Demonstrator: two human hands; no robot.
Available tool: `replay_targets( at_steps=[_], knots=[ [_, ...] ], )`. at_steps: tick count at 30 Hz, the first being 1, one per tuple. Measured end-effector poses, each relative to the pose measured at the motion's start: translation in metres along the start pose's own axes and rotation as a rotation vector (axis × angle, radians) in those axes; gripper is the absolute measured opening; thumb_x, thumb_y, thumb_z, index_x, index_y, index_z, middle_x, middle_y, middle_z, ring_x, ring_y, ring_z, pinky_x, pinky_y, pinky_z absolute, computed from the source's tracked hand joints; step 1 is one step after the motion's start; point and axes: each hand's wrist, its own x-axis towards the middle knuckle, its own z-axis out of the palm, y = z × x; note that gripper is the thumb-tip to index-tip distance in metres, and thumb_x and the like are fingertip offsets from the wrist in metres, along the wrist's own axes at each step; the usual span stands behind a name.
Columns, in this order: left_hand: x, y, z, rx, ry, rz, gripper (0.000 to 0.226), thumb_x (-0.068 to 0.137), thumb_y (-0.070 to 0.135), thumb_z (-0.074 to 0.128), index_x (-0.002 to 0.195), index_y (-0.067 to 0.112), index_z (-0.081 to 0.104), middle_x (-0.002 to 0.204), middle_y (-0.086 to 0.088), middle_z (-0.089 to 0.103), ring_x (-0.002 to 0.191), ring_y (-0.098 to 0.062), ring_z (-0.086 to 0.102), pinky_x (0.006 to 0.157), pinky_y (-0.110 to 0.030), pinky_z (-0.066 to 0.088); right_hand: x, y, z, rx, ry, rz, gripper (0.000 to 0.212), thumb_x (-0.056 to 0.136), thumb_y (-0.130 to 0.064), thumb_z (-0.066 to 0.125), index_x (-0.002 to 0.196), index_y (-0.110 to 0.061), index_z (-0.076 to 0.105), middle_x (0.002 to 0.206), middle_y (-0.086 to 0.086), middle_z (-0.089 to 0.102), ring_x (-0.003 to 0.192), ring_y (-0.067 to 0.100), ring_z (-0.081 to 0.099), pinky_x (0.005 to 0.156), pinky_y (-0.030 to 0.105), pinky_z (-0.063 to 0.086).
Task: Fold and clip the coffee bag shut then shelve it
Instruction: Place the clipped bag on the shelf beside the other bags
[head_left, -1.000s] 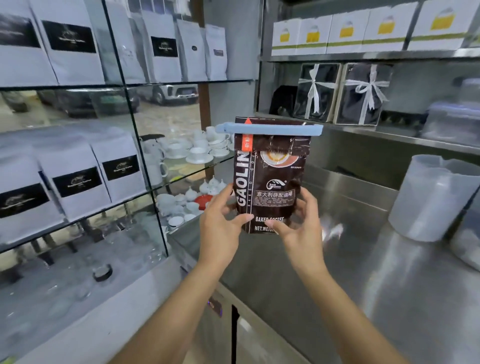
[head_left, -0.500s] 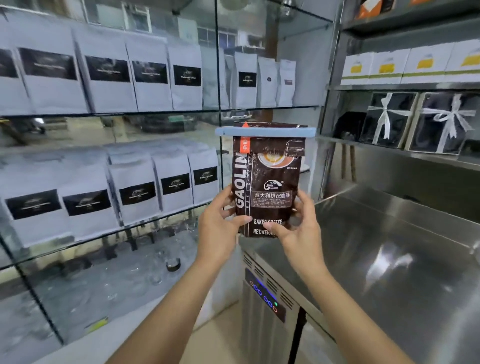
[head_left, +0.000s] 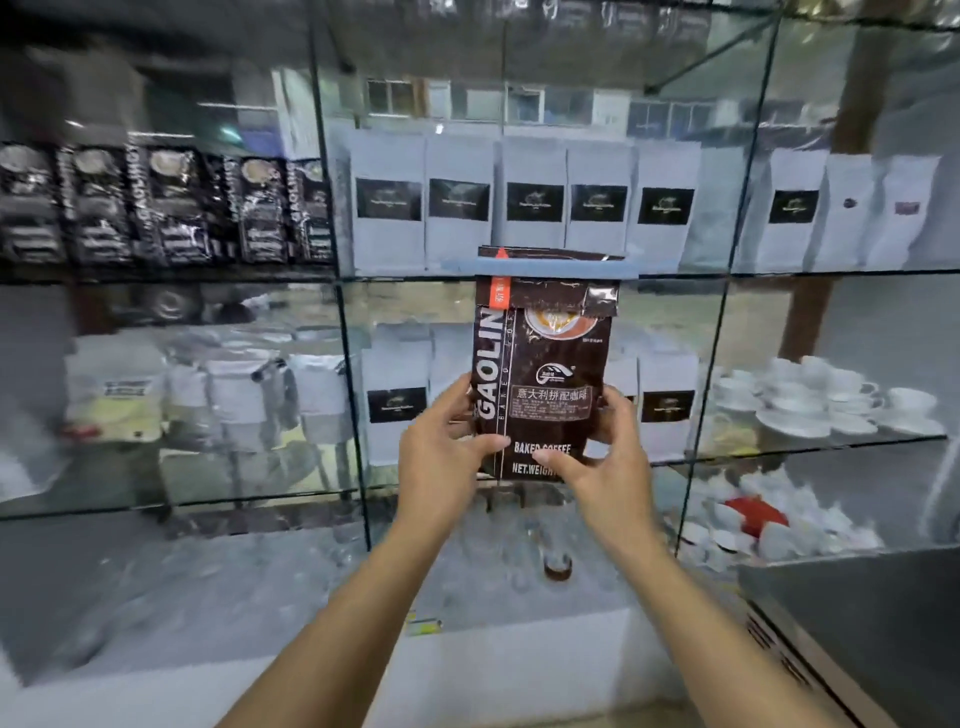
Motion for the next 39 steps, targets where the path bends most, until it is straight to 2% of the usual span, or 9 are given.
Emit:
replay_targets(
  at_steps=[6, 11, 15, 18, 22, 24, 30, 36, 39],
  knots=[
    [0.052, 0.001, -0.080, 0.070, 0.166, 0.038, 0.073, 0.066, -0.018, 0.065, 0.117, 0.032, 0.049, 0.093, 0.012, 0.058, 0.064, 0.011, 0.062, 0.059, -0.015, 0.055, 0.047, 0.004, 0.102, 0.100, -0.142, -0.016, 0.073, 0.064, -0.001, 0.077, 0.110, -0.041, 0.037, 0.097, -0.024, 0.057, 0.085, -0.014, 0.056, 0.082, 0.022, 0.049],
    [0.107, -0.006, -0.144, 0.137, 0.285, 0.110, 0.067, 0.066, -0.018, 0.065, 0.114, 0.027, 0.057, 0.103, 0.004, 0.065, 0.084, -0.013, 0.068, 0.065, -0.031, 0.058, 0.093, 0.006, 0.186, 0.177, -0.214, -0.081, 0.073, 0.067, -0.004, 0.076, 0.124, -0.028, 0.037, 0.105, -0.010, 0.058, 0.087, -0.014, 0.053, 0.071, -0.005, 0.040],
    [0.153, -0.001, -0.190, 0.170, 0.385, 0.142, 0.071, 0.066, -0.018, 0.065, 0.110, 0.036, 0.050, 0.087, 0.010, 0.064, 0.061, 0.008, 0.063, 0.053, -0.013, 0.051, 0.139, -0.002, 0.248, 0.204, -0.305, -0.169, 0.072, 0.068, -0.008, 0.075, 0.125, -0.031, 0.036, 0.111, -0.009, 0.056, 0.091, -0.003, 0.054, 0.077, 0.002, 0.041],
    [0.184, 0.006, -0.224, 0.216, 0.441, 0.159, 0.072, 0.064, -0.010, 0.072, 0.125, 0.021, 0.050, 0.107, -0.019, 0.063, 0.066, 0.004, 0.058, 0.067, -0.026, 0.055, 0.170, -0.010, 0.290, 0.205, -0.335, -0.223, 0.072, 0.068, -0.013, 0.077, 0.124, -0.033, 0.036, 0.111, -0.013, 0.056, 0.095, 0.002, 0.055, 0.083, 0.015, 0.044],
    [0.232, 0.014, -0.266, 0.336, 0.489, 0.179, 0.079, 0.062, 0.001, 0.078, 0.131, 0.020, 0.044, 0.099, 0.010, 0.058, 0.084, -0.006, 0.060, 0.083, -0.044, 0.055, 0.209, -0.022, 0.339, 0.208, -0.360, -0.250, 0.076, 0.067, -0.016, 0.078, 0.128, -0.028, 0.033, 0.109, -0.016, 0.053, 0.094, 0.000, 0.052, 0.082, 0.018, 0.040],
    [0.258, 0.015, -0.286, 0.331, 0.486, 0.189, 0.081, 0.060, 0.003, 0.080, 0.130, 0.022, 0.044, 0.103, 0.007, 0.057, 0.089, -0.012, 0.061, 0.084, -0.048, 0.054, 0.227, -0.028, 0.360, 0.205, -0.356, -0.262, 0.076, 0.068, -0.014, 0.077, 0.128, -0.026, 0.033, 0.100, -0.024, 0.052, 0.085, -0.011, 0.050, 0.075, 0.010, 0.038],
    [0.334, 0.012, -0.332, 0.324, 0.416, 0.159, 0.081, 0.061, -0.001, 0.078, 0.131, 0.018, 0.042, 0.126, -0.005, 0.056, 0.094, -0.014, 0.060, 0.080, -0.050, 0.055, 0.273, -0.027, 0.425, 0.133, -0.285, -0.220, 0.077, 0.069, -0.018, 0.077, 0.130, -0.025, 0.031, 0.111, -0.011, 0.050, 0.103, 0.011, 0.049, 0.087, 0.029, 0.039],
    [0.413, -0.001, -0.364, 0.366, 0.339, 0.132, 0.081, 0.063, -0.004, 0.076, 0.133, 0.010, 0.038, 0.126, -0.010, 0.056, 0.110, -0.023, 0.055, 0.090, -0.050, 0.050, 0.324, -0.016, 0.482, 0.063, -0.226, -0.138, 0.080, 0.065, -0.015, 0.079, 0.130, -0.022, 0.033, 0.111, -0.006, 0.054, 0.101, 0.014, 0.052, 0.091, 0.034, 0.043],
    [0.448, -0.018, -0.376, 0.429, 0.311, 0.094, 0.065, 0.064, -0.002, 0.076, 0.122, 0.007, 0.049, 0.109, -0.011, 0.064, 0.098, -0.028, 0.062, 0.083, -0.050, 0.053, 0.346, -0.003, 0.504, -0.009, -0.226, -0.107, 0.082, 0.063, -0.014, 0.080, 0.128, -0.021, 0.032, 0.115, 0.003, 0.059, 0.104, 0.021, 0.057, 0.092, 0.042, 0.047]
  ],
)
